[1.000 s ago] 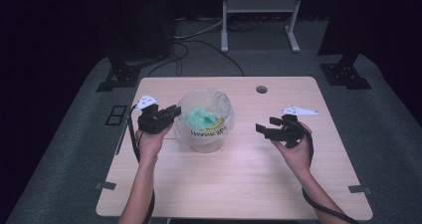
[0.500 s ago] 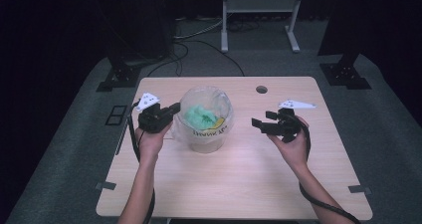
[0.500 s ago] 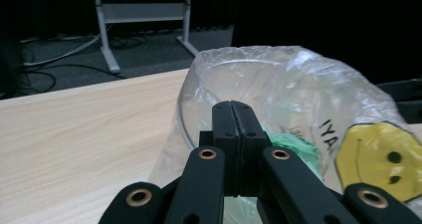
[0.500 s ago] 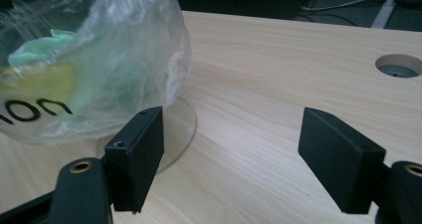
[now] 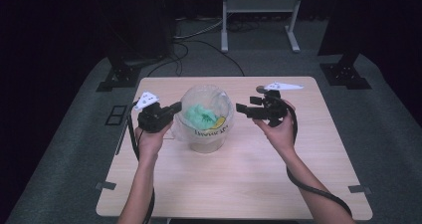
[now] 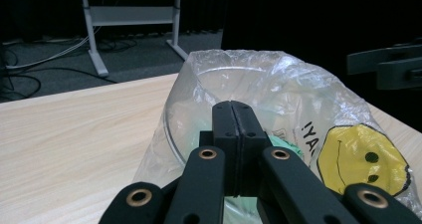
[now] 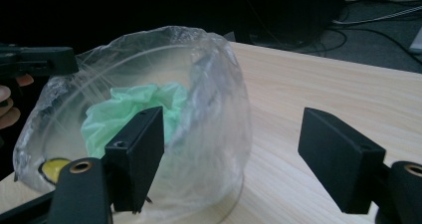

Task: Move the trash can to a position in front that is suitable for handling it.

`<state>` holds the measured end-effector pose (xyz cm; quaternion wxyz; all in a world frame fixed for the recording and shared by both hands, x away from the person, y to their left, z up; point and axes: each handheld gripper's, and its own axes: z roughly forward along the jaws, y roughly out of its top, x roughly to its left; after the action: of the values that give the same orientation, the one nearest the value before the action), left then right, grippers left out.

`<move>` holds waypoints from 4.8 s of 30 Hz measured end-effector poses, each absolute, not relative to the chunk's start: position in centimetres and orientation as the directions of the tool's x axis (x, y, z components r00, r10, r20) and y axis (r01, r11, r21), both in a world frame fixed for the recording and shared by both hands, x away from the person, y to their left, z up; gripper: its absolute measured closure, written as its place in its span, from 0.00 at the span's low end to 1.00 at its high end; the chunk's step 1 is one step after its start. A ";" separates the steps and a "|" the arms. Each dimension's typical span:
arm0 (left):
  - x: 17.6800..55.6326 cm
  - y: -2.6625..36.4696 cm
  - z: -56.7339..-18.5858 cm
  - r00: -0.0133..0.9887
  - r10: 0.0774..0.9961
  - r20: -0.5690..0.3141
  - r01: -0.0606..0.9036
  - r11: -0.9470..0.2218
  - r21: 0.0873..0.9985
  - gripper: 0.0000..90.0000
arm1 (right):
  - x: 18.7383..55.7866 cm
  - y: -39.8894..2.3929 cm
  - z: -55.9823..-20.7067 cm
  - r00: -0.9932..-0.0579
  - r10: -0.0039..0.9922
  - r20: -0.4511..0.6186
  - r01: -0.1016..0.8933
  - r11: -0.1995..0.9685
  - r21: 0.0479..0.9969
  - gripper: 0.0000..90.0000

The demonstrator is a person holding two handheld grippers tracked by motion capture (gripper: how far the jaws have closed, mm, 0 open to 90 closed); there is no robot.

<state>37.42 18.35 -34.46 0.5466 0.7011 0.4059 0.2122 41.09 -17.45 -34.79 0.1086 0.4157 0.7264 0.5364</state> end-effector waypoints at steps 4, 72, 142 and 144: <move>37.4 18.6 -34.2 0.586 0.796 -0.155 0.331 -0.061 0.941 1.00 | 41.7 -15.9 -34.6 -0.640 0.712 0.290 0.492 0.089 0.866 0.28; 37.0 12.6 -34.9 0.713 0.687 -0.143 0.319 -0.135 0.938 0.96 | 45.2 -7.0 -33.0 -0.583 0.598 0.550 0.733 0.095 0.674 0.96; 32.1 20.7 -38.2 0.642 0.754 -0.141 0.287 -0.065 0.956 0.10 | 43.1 -13.4 -23.9 -0.627 0.551 0.550 0.619 -0.076 0.782 0.99; 32.1 20.6 -38.3 0.643 0.753 -0.143 0.288 -0.065 0.955 0.10 | 43.1 -13.9 -23.5 -0.624 0.556 0.549 0.616 -0.082 0.783 0.99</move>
<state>32.12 20.62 -38.31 0.5744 0.7010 0.3711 0.2024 43.08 -13.85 -23.50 -0.0250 0.4330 0.6769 0.5946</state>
